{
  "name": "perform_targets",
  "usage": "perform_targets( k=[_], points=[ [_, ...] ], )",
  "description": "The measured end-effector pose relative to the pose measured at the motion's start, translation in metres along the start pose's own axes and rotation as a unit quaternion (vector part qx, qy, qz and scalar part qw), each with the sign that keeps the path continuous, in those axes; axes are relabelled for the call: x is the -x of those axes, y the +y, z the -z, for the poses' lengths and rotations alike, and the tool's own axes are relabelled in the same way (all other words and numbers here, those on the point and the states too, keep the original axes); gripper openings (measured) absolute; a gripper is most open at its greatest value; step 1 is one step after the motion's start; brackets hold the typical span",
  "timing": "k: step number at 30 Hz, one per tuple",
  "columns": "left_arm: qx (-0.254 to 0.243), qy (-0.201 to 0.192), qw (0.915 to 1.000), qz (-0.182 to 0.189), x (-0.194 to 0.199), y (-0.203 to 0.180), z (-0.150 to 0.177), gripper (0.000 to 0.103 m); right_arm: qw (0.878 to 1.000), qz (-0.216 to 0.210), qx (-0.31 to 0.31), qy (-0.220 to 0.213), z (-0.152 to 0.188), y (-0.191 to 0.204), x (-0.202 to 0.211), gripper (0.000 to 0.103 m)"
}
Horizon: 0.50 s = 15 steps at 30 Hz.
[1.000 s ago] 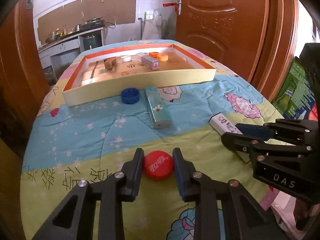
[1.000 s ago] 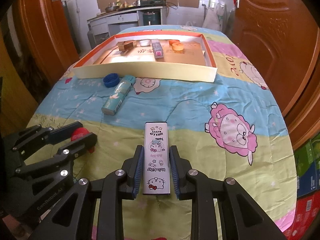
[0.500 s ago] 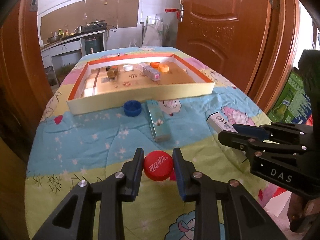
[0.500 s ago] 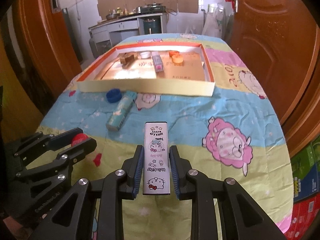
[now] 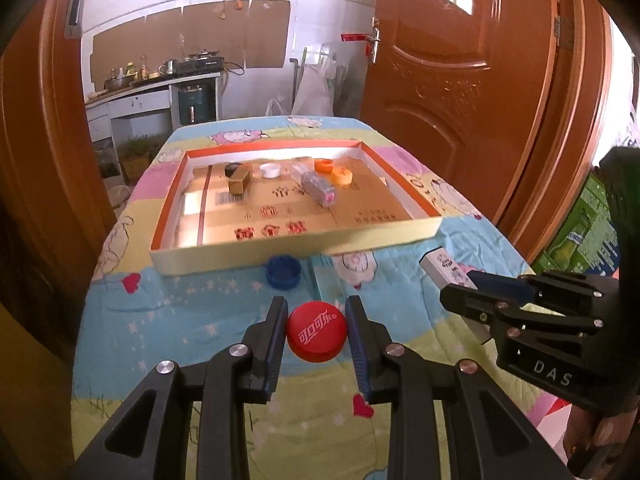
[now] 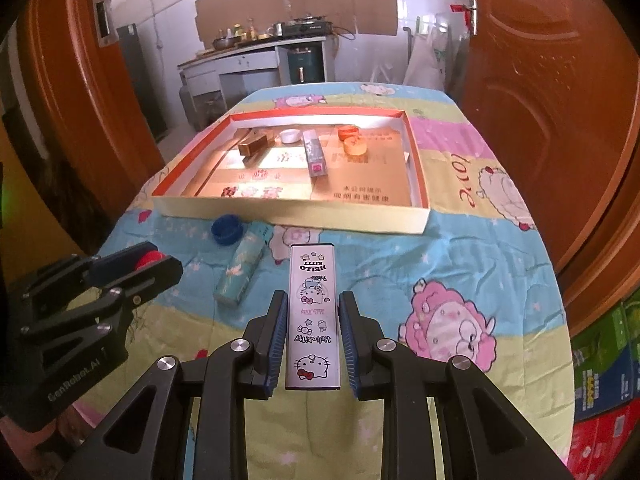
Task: Organize rigid objects
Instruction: 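Lift and carry the Hello Kitty box and red cap over the tray box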
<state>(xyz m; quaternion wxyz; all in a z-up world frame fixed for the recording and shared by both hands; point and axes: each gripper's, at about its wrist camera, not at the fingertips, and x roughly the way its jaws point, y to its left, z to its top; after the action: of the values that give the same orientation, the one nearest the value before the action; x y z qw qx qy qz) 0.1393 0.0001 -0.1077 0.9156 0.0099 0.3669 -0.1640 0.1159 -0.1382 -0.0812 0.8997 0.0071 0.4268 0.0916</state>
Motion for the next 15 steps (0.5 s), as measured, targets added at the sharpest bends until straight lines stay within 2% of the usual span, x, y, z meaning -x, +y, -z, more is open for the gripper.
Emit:
perform_targets(
  k=[15],
  points=[
    [0.025, -0.004, 0.9996, -0.01, -0.02, 0.019, -0.04, 0.03, 1.0, -0.007, -0.004, -0.01, -0.037, -0.008, -0.014, 0.026]
  ],
)
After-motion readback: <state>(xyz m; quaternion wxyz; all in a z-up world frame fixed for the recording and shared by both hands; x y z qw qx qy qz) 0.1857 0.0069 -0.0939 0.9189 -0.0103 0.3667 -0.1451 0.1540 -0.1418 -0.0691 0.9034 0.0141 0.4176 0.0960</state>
